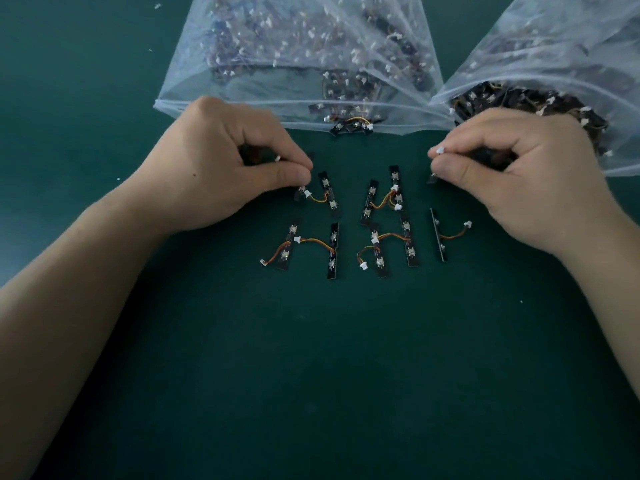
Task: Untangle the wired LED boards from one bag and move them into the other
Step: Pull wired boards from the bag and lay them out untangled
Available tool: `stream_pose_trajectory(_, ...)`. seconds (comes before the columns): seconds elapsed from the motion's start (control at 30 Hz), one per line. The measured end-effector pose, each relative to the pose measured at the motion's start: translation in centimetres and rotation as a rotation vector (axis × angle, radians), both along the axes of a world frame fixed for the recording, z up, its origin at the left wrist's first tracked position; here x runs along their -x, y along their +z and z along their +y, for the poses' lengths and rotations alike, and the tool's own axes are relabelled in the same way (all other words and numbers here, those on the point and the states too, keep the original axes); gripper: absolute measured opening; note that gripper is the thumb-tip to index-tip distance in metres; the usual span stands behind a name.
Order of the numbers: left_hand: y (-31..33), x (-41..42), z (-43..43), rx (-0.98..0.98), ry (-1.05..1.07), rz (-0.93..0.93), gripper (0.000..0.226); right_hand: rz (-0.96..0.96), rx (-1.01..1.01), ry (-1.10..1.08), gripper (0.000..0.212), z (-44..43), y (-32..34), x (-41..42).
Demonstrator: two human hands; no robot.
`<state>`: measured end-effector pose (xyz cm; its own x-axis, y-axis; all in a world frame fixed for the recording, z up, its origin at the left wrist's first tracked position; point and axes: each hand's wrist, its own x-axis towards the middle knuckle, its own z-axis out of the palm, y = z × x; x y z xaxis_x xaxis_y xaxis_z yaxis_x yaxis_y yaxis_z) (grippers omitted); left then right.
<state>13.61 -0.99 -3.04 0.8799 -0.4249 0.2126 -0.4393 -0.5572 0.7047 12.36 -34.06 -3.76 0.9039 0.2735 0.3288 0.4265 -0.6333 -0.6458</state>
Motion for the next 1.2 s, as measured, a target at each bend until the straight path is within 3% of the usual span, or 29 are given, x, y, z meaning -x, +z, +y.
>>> stream_pose_trajectory(0.3,-0.1,-0.3,1.1,-0.024,-0.014,0.008,0.009,0.046,0.068,0.056,0.012,0.1,0.2,0.0)
stream_pose_trajectory(0.5,-0.1,-0.1,0.6,-0.066,-0.031,-0.011,0.01,0.053,0.092,-0.01,0.029,0.2,0.3,0.1)
stream_pose_trajectory(0.7,0.0,0.1,0.5,-0.078,-0.039,-0.008,0.006,0.064,0.091,0.009,0.014,0.4,0.5,0.1)
stream_pose_trajectory(1.2,0.3,0.5,-0.3,-0.096,0.026,-0.129,0.011,0.086,0.066,0.052,0.02,0.8,1.0,0.7)
